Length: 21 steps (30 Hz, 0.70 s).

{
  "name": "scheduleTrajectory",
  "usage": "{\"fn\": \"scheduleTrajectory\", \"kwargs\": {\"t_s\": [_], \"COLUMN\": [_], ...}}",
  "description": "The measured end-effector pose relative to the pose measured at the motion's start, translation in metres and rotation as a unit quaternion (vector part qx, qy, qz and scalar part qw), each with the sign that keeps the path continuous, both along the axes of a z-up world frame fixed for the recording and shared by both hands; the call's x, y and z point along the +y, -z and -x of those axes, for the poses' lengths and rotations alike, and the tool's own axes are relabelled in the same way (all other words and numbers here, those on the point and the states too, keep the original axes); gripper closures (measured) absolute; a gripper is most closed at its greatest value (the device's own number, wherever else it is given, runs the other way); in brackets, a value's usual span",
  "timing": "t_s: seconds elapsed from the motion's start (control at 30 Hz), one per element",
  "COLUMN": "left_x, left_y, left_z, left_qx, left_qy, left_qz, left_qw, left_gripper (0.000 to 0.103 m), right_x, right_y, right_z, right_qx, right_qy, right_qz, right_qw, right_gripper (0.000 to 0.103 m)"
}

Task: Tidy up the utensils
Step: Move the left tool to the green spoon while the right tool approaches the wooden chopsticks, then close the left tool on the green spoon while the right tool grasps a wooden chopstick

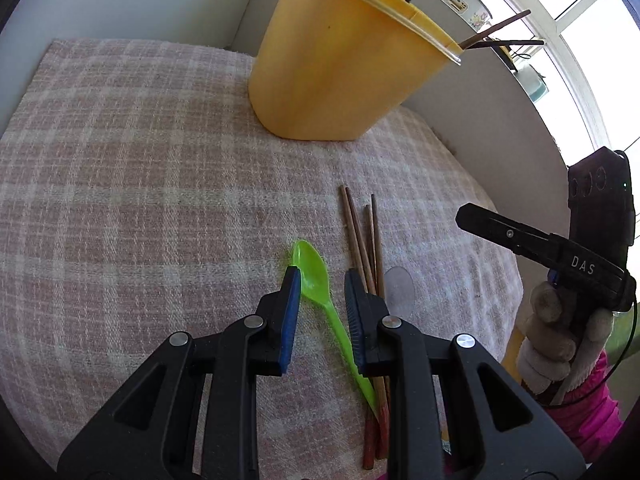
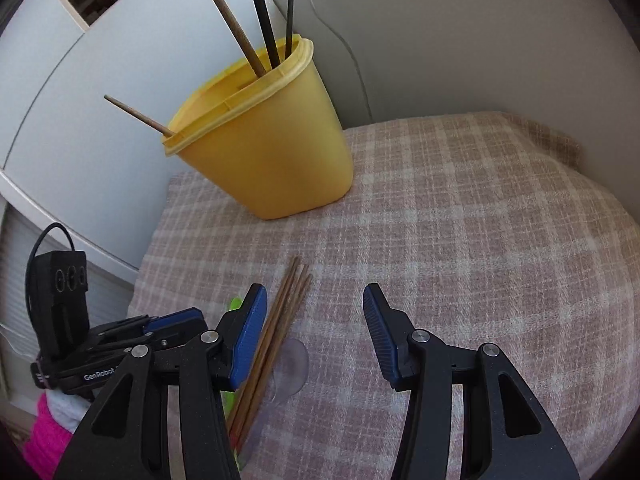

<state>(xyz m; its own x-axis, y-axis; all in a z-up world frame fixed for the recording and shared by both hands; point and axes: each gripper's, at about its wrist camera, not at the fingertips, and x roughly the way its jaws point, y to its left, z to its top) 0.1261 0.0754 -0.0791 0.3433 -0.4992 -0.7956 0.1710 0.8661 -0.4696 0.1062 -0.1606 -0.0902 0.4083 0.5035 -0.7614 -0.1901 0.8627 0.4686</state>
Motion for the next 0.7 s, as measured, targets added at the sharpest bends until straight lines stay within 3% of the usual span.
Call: {"fn": "scheduleTrajectory", "kwargs": {"t_s": [0.33,0.7], "left_x": [-0.003,-0.022], "left_y": [0.026,0.028], "left_z": [-0.015,-0.026], "left_qx": [0.033,0.012], "left_qy": [-0.008,-0.005], "left_qz": [0.015,0.000], "left_qw": [0.9993,0.9999], "left_gripper": [0.082,0.082], "right_x": [0.015,0.033], "right_y": [0.029,0.046], "right_z": [-0.012,-0.022], "right_qx": [0.054,0.080], "right_qy": [-0.006,-0.006], "right_qz": [-0.028,-0.031], "right_qw": [0.998,0.996], "right_gripper": [0.065,0.074]}}
